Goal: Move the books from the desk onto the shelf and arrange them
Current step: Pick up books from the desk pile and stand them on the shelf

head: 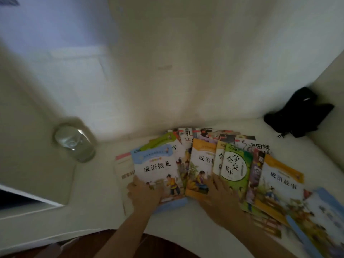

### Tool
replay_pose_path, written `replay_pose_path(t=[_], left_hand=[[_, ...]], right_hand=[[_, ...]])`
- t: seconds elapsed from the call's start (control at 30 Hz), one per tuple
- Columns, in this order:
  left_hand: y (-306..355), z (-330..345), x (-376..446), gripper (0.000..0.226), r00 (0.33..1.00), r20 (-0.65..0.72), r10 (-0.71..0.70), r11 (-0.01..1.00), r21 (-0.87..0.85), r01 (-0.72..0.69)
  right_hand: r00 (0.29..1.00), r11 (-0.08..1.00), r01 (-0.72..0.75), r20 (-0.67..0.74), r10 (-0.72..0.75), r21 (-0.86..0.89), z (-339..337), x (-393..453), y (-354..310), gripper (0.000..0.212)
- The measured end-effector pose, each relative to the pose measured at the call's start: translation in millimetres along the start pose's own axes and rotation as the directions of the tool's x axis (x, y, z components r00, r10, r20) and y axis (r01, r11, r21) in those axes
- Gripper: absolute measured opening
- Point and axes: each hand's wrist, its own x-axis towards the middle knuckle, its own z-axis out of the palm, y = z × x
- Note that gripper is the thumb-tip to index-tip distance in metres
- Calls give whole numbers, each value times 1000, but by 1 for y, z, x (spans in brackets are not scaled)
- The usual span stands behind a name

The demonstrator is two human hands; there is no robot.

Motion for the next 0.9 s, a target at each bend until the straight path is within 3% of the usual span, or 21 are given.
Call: replay_pose_path(t=[0.07,0.1,0.2,0.23,0.37,0.43,0.5,0.57,0.63,0.7,0.77,0.8,0.9], left_hand=[[3,8,11,112,995,-45,-92,988,-132,85],[5,8,15,107,991,-43,-130,972,-200,119],[5,4,25,54,985,18,-174,860,-485,161],[4,2,28,46,985,47,-165,837,-522,165],[3,-5,22,40,997,72,-4,885,-465,37],[0,-11,16,38,999,9,52,889,-455,-42],[-4,-28,6,31,993,-54,107,868,-482,-119],[-11,-56,-4,34,986,-27,165,793,-590,-149],[-19,-89,-12,50,976,12,219,731,-665,-155],[-24,-111,-16,51,967,50,251,678,-722,-138],[-25,-120,-16,43,947,111,303,647,-753,-119],[-21,-120,-19,43,934,149,326,631,-769,-98],[-13,-118,-24,45,903,243,353,621,-783,-32]], right_hand=[[993,999,43,-106,-42,7,2,-3,13,66],[988,998,60,-145,-59,4,3,-4,17,70],[983,994,110,-149,-110,-9,9,-8,27,78],[984,993,118,-137,-118,-7,9,-8,29,77],[977,988,149,-162,-141,38,8,-5,38,66],[965,982,188,-191,-179,28,10,-4,41,63],[958,973,209,-221,-183,99,7,-3,41,55],[947,920,245,-280,-159,306,-3,1,37,53],[959,756,254,-261,-114,604,-30,4,22,52],[988,507,150,-121,-91,849,-58,11,-2,60],[989,314,-2,49,-141,949,-80,15,-30,52],[973,133,-43,72,-221,990,-81,14,-35,44],[930,-174,-265,203,-307,948,-115,15,-54,39]])
